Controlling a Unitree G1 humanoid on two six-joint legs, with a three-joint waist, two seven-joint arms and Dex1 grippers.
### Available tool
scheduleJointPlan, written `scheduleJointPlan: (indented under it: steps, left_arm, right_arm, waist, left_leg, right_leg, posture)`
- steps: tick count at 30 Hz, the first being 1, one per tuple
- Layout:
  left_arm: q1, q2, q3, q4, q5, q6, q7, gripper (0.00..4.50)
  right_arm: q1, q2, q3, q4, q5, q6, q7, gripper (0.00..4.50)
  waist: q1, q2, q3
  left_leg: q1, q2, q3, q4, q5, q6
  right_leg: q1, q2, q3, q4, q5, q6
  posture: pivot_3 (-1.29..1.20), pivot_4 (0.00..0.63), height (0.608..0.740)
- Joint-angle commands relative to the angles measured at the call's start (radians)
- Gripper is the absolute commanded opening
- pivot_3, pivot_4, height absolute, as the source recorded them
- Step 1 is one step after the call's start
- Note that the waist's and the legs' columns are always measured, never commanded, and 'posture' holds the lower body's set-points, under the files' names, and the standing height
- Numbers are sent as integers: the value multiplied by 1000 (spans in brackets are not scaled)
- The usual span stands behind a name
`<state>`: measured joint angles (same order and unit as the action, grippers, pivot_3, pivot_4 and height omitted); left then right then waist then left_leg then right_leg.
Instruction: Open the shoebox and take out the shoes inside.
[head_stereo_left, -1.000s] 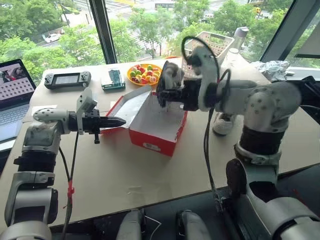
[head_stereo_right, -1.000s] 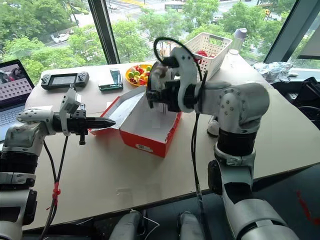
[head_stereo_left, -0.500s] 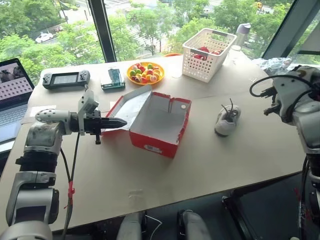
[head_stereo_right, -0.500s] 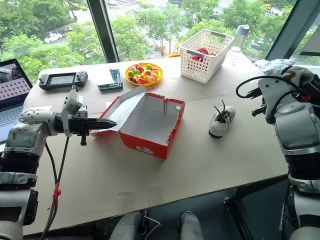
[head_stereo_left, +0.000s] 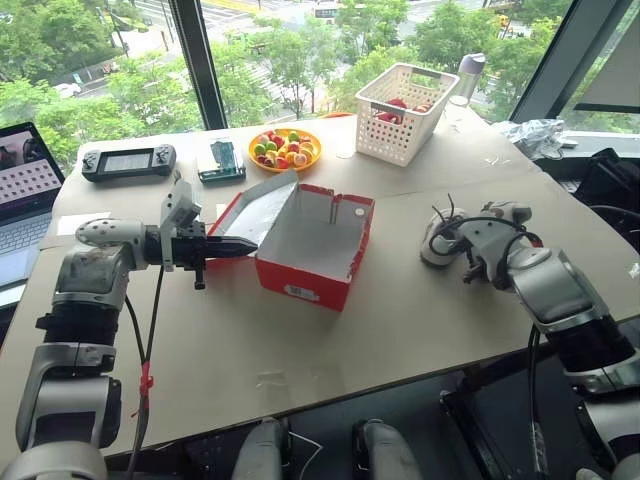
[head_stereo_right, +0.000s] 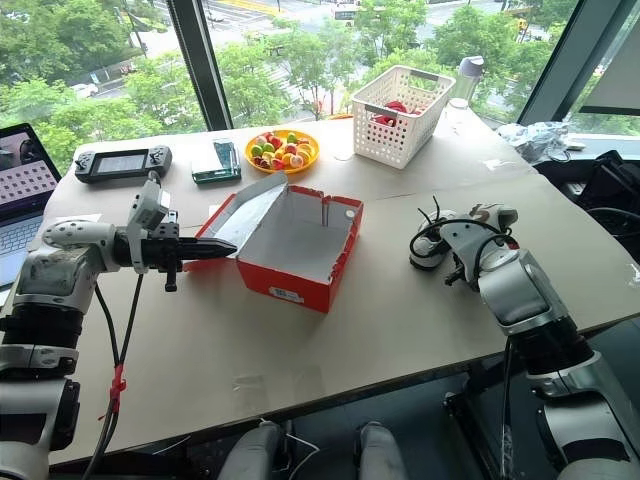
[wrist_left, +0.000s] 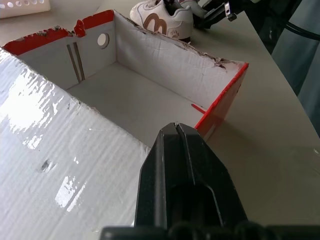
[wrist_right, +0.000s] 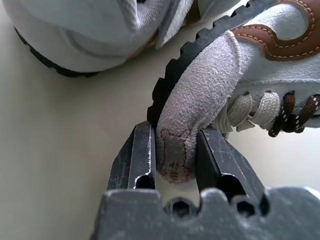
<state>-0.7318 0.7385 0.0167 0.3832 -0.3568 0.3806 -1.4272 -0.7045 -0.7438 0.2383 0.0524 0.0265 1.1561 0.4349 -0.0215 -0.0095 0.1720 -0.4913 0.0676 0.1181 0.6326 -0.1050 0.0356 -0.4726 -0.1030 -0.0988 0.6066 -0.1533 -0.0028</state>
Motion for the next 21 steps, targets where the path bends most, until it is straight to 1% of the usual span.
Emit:
scheduleJointPlan:
  steps: [1,3,4,6,9,15,19,20,21]
  left_arm:
    - [-8,6,11,-32,-17,2,0,0]
    - [-6,7,13,-32,-18,1,-1,0]
    - [-6,8,14,-33,-18,1,-1,0]
    - [-5,10,15,-33,-19,2,-2,0]
    - [-5,11,15,-33,-18,1,-3,0]
    - [-7,13,19,-29,-18,0,-2,0]
    - [-3,10,45,-26,-25,3,33,0]
    - [0,7,58,-27,-29,6,54,0]
    - [8,3,79,-31,-34,13,91,0]
  right_arm:
    - [-30,61,-81,27,50,-42,23,2248]
    - [-48,78,-93,35,40,-45,15,2973]
    - [-56,83,-107,25,46,-47,18,3237]
    - [-70,88,-139,10,53,-41,16,3946]
    - [-90,74,-172,-32,52,-12,9,3946]
    - [-148,6,-219,-179,74,82,34,3946]
    - [-193,-10,-272,-302,151,166,86,3946]
    - [-201,1,-291,-339,186,189,106,3946]
    - [-217,40,-333,-388,241,221,130,3946]
  waist:
    - [0,0,0]
    - [0,0,0]
    - [0,0,0]
    - [0,0,0]
    - [3,0,0]
    - [11,0,0]
    - [15,0,0]
    - [15,0,0]
    - [15,0,0]
  left_leg:
    - [0,0,0,0,0,0]
    - [0,1,0,0,0,0]
    - [1,1,0,0,0,0]
    - [1,1,1,0,0,0]
    - [0,0,1,0,0,0]
    - [0,-1,2,-1,0,0]
    - [-1,-3,1,-4,0,0]
    - [-1,-3,1,-4,0,1]
    - [-1,-3,1,-5,0,1]
  right_leg:
    - [0,0,0,0,0,0]
    - [-1,0,0,0,0,0]
    - [-1,0,0,1,0,0]
    - [-1,0,0,1,0,0]
    - [-2,-2,0,2,1,-1]
    - [-3,-4,0,5,3,-2]
    - [-3,-4,0,3,3,-2]
    - [-3,-4,0,3,3,-1]
    - [-3,-3,0,3,3,-1]
  posture:
    - [0,150,740]
    - [0,150,740]
    - [0,150,740]
    - [0,150,740]
    - [0,150,740]
    - [0,150,740]
    - [0,150,740]
    - [0,150,740]
    - [0,150,740]
